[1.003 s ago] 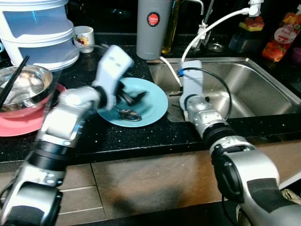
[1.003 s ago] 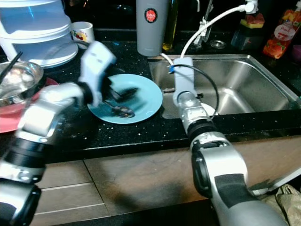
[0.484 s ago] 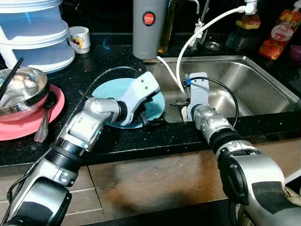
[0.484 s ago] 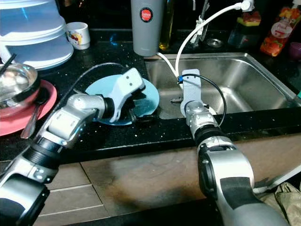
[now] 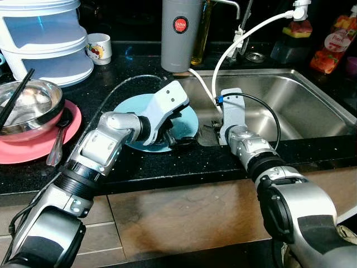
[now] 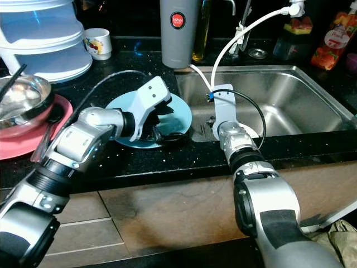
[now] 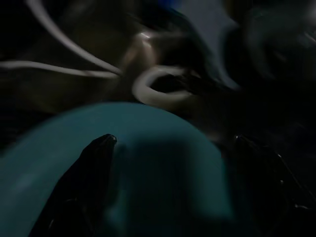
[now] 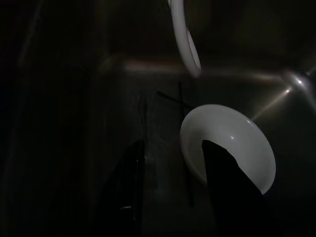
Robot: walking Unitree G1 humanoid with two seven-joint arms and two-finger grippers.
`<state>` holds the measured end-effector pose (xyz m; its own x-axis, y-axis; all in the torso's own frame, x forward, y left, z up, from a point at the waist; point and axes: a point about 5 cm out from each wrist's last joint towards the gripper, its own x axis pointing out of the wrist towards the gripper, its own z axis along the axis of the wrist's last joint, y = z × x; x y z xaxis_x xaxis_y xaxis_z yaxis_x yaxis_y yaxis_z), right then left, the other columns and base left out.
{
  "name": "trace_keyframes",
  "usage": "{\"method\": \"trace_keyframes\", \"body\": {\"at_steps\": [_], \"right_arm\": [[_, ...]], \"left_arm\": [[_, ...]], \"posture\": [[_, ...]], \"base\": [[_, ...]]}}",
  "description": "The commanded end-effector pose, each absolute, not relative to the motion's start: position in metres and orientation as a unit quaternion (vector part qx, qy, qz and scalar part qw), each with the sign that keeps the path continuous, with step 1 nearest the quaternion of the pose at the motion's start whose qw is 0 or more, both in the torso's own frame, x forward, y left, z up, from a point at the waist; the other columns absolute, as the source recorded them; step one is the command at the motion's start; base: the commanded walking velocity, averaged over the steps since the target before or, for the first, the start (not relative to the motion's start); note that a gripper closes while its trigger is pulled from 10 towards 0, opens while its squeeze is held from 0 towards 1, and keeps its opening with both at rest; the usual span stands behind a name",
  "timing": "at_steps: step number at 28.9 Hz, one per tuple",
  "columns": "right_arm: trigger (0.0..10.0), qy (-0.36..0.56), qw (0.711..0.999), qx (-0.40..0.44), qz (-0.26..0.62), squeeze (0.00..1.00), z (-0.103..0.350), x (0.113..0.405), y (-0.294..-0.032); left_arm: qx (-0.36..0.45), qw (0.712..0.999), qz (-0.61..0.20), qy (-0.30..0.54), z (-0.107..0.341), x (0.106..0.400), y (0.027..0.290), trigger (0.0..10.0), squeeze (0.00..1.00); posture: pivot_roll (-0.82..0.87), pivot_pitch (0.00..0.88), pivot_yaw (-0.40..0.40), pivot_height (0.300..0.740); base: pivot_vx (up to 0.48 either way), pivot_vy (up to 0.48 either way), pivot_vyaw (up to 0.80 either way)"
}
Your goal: Kitchen organization
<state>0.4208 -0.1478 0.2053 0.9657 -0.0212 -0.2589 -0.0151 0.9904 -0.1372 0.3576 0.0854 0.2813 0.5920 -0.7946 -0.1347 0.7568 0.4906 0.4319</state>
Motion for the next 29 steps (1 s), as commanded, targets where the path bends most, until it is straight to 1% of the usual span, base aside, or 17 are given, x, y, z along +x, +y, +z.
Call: {"method": "trace_keyframes", "body": {"at_steps": [1,2,4,5,6,10,12,14,17,18,20,21,22,23,27,28,29], "right_arm": [[10.0,0.126,0.990,-0.056,0.009,0.00,0.203,0.421,-0.144],[10.0,0.109,0.993,-0.048,0.019,0.00,0.209,0.422,-0.142],[10.0,0.098,0.994,-0.044,0.025,0.00,0.214,0.423,-0.140],[10.0,0.078,0.996,-0.030,0.044,0.00,0.223,0.424,-0.135],[10.0,0.078,0.996,-0.030,0.044,0.00,0.223,0.424,-0.135],[10.0,0.050,0.995,-0.024,0.085,0.00,0.233,0.424,-0.125],[10.0,0.038,0.993,-0.016,0.111,0.00,0.236,0.423,-0.118],[10.0,0.023,0.988,-0.006,0.152,0.00,0.239,0.421,-0.106],[10.0,-0.010,0.971,0.017,0.239,0.00,0.249,0.414,-0.078],[10.0,-0.010,0.971,0.017,0.239,0.00,0.249,0.414,-0.078],[10.0,-0.037,0.954,0.008,0.297,0.00,0.255,0.407,-0.061],[10.0,-0.037,0.954,0.008,0.297,0.00,0.255,0.407,-0.061],[10.0,-0.044,0.944,0.007,0.326,0.48,0.258,0.404,-0.054],[10.0,-0.041,0.937,0.012,0.347,1.00,0.262,0.402,-0.047],[10.0,-0.038,0.921,0.008,0.388,1.00,0.271,0.400,-0.032],[10.0,-0.039,0.909,-0.004,0.416,1.00,0.276,0.396,-0.022],[10.0,-0.039,0.909,-0.004,0.416,1.00,0.276,0.396,-0.022]], "left_arm": [[0.225,0.886,-0.397,-0.081,0.298,0.361,0.092,10.0,0.00],[0.223,0.896,-0.373,-0.095,0.305,0.360,0.099,10.0,0.00],[0.222,0.901,-0.357,-0.105,0.310,0.359,0.104,10.0,0.00],[0.217,0.905,-0.345,-0.118,0.320,0.347,0.123,10.0,0.00],[0.217,0.905,-0.345,-0.118,0.320,0.347,0.123,10.0,0.00],[0.240,0.899,-0.344,-0.124,0.325,0.323,0.159,10.0,0.00],[0.246,0.898,-0.349,-0.112,0.318,0.315,0.177,10.0,0.00],[0.254,0.904,-0.331,-0.088,0.310,0.310,0.194,10.0,0.00],[0.235,0.913,-0.324,-0.072,0.301,0.297,0.203,10.0,0.00],[0.235,0.913,-0.324,-0.072,0.301,0.297,0.203,10.0,0.00],[0.229,0.919,-0.314,-0.063,0.293,0.288,0.206,10.0,0.00],[0.229,0.919,-0.314,-0.063,0.293,0.288,0.206,10.0,0.00],[0.224,0.923,-0.309,-0.057,0.290,0.282,0.207,10.0,0.00],[0.223,0.926,-0.300,-0.053,0.289,0.276,0.211,10.0,0.00],[0.223,0.932,-0.283,-0.048,0.291,0.265,0.223,10.0,0.00],[0.224,0.932,-0.282,-0.041,0.290,0.260,0.227,10.0,0.00],[0.224,0.932,-0.282,-0.041,0.290,0.260,0.227,10.0,0.00]], "posture": [[0.12,0.096,-0.050,0.740],[0.11,0.099,-0.047,0.740],[0.11,0.099,-0.047,0.740],[0.12,0.103,-0.046,0.740],[0.12,0.103,-0.046,0.740],[0.13,0.105,-0.041,0.740],[0.12,0.103,-0.035,0.740],[0.11,0.099,-0.035,0.740],[0.10,0.098,-0.029,0.740],[0.10,0.098,-0.029,0.740],[0.10,0.100,-0.024,0.740],[0.10,0.100,-0.024,0.740],[0.10,0.102,-0.031,0.740],[0.10,0.102,-0.038,0.740],[0.11,0.100,-0.049,0.740],[0.11,0.097,-0.052,0.740],[0.11,0.097,-0.052,0.740]], "base": [[0.000,0.000,0.00],[0.000,0.000,0.00],[0.000,0.000,0.00],[0.000,0.000,0.00],[0.000,0.000,0.00],[0.000,0.000,0.00],[0.000,0.000,0.00],[0.000,0.000,0.00],[0.000,0.000,0.00],[0.000,0.000,0.00],[0.000,0.000,0.00],[0.000,0.000,0.00],[0.000,0.000,0.00],[0.000,0.000,0.00],[0.000,0.000,0.00],[0.000,0.000,0.00],[0.000,0.000,0.00]]}}
